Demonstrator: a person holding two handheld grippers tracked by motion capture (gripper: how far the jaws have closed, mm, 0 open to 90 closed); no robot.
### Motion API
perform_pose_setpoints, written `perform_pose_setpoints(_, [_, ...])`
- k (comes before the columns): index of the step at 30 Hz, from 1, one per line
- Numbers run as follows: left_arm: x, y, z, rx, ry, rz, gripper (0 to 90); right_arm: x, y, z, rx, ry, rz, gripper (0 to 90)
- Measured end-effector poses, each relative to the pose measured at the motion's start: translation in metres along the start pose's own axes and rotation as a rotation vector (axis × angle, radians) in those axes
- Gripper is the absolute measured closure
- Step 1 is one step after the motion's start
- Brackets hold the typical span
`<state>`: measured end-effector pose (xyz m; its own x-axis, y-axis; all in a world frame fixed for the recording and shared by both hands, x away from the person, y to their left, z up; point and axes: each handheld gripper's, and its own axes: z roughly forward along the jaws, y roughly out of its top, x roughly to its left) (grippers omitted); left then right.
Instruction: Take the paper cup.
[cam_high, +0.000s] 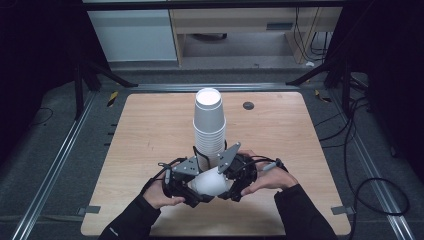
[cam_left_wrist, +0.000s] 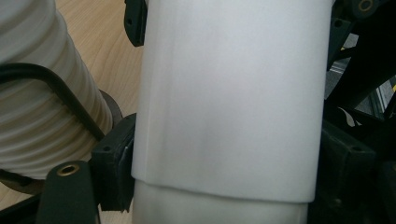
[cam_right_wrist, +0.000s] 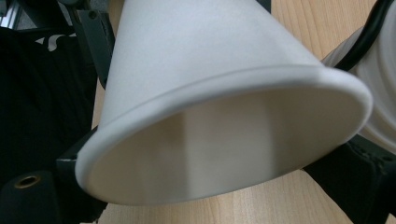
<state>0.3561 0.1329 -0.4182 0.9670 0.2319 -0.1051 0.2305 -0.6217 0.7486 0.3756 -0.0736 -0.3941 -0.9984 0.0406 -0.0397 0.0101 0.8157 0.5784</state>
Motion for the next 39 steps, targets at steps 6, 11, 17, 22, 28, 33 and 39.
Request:
perform_pose_setpoints(6, [0.0,0.0,0.0,0.007,-0.003,0.006,21.8,0.0,0.0,0.001,0.001,0.006,-0.002,8.6])
perform_pose_setpoints(11, [0.001,0.0,-0.001,0.004,-0.012,0.004,21.8,0.0,0.0,0.0,-0.008,0.008,0.002,7.5])
perform_pose_setpoints(17, [0.002,-0.001,-0.005,-0.007,-0.01,-0.005,21.8,-0.001,-0.001,-0.007,-0.052,0.005,0.03,6.4])
perform_pose_setpoints(22, [0.005,-0.004,-0.008,-0.011,0.007,-0.019,21.7,-0.003,-0.006,-0.02,-0.109,-0.005,0.068,6.3])
perform_pose_setpoints(28, [0.009,-0.007,-0.012,-0.016,0.028,-0.03,21.6,-0.005,-0.015,-0.039,-0.204,-0.05,0.126,5.5])
perform_pose_setpoints(33, [0.011,-0.008,-0.017,-0.035,0.048,-0.042,21.6,-0.003,-0.026,-0.051,-0.305,-0.097,0.173,5.4])
perform_pose_setpoints(39, [0.01,-0.007,-0.017,-0.067,0.065,-0.053,21.5,-0.001,-0.043,-0.059,-0.371,-0.158,0.246,5.1])
